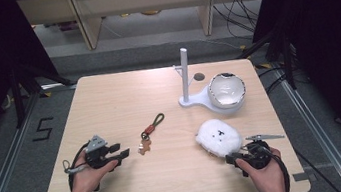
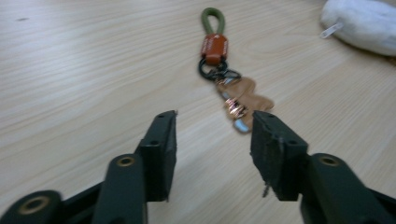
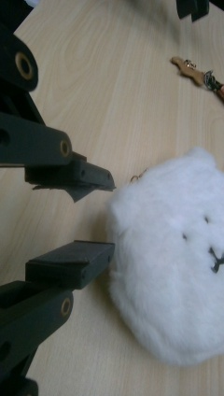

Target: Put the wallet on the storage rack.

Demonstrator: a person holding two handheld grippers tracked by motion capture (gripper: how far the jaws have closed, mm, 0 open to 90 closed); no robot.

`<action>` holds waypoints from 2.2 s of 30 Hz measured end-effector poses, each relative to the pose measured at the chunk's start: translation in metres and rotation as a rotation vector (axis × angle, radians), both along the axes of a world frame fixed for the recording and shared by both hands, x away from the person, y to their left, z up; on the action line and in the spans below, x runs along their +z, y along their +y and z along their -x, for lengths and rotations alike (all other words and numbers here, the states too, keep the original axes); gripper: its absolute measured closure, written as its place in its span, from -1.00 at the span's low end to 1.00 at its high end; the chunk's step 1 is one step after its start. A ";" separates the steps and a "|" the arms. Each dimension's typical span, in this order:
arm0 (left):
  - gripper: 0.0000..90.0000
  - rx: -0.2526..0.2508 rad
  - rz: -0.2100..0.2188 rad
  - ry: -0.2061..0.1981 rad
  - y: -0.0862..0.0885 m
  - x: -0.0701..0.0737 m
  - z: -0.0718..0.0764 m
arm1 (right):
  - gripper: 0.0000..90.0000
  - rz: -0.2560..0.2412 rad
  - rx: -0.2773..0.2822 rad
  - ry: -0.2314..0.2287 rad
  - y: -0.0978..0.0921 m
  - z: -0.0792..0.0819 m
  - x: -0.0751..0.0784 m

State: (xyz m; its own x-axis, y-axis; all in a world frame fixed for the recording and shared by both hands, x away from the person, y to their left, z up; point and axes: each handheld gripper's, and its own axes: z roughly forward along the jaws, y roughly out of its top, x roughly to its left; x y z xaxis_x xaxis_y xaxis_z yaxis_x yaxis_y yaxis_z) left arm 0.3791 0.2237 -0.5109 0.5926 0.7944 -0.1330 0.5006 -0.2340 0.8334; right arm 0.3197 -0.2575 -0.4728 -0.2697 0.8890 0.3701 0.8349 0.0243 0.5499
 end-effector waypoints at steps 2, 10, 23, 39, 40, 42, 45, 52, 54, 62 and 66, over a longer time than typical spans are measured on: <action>-0.07 0.021 -0.026 -0.037 0.004 -0.003 0.007 | 0.34 0.007 -0.005 -0.008 -0.003 -0.003 -0.001; -0.19 0.097 -0.019 -0.133 0.007 -0.004 0.021 | 0.16 0.102 -0.016 0.106 -0.020 -0.021 0.004; -0.18 0.094 -0.018 -0.147 0.005 -0.009 0.027 | 0.10 0.160 -0.053 0.194 -0.028 -0.079 0.029; -0.16 0.101 0.002 -0.131 0.008 -0.012 0.026 | -0.09 0.157 -0.002 0.310 -0.016 -0.117 0.014; -0.16 0.100 0.002 -0.131 0.008 -0.012 0.026 | -0.10 0.143 -0.059 0.345 -0.009 -0.117 0.014; -0.16 0.100 0.003 -0.129 0.008 -0.011 0.026 | -0.12 0.171 0.006 0.325 -0.013 -0.122 0.010; -0.16 0.101 0.015 -0.131 0.008 -0.012 0.025 | -0.15 0.197 0.053 0.286 -0.012 -0.127 0.004; -0.16 0.102 0.011 -0.129 0.008 -0.012 0.026 | -0.12 0.158 0.011 0.362 -0.001 -0.130 0.003; -0.16 0.100 0.018 -0.128 0.008 -0.012 0.025 | -0.05 0.164 0.021 0.364 -0.001 -0.130 0.002; -0.15 0.105 0.021 -0.120 0.009 -0.012 0.024 | 0.46 0.221 0.052 0.354 -0.002 -0.129 0.003; -0.14 0.108 0.020 -0.118 0.009 -0.012 0.025 | 0.70 0.215 0.063 0.342 -0.005 -0.127 0.006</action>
State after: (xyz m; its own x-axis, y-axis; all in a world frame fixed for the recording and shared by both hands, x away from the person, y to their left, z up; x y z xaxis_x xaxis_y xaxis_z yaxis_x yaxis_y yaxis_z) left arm 0.3543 0.2324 -0.5228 0.5161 0.8523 -0.0842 0.4207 -0.1667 0.8918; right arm 0.4472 -0.2624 -0.4672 -0.2195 0.9417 0.2548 0.9619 0.1653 0.2179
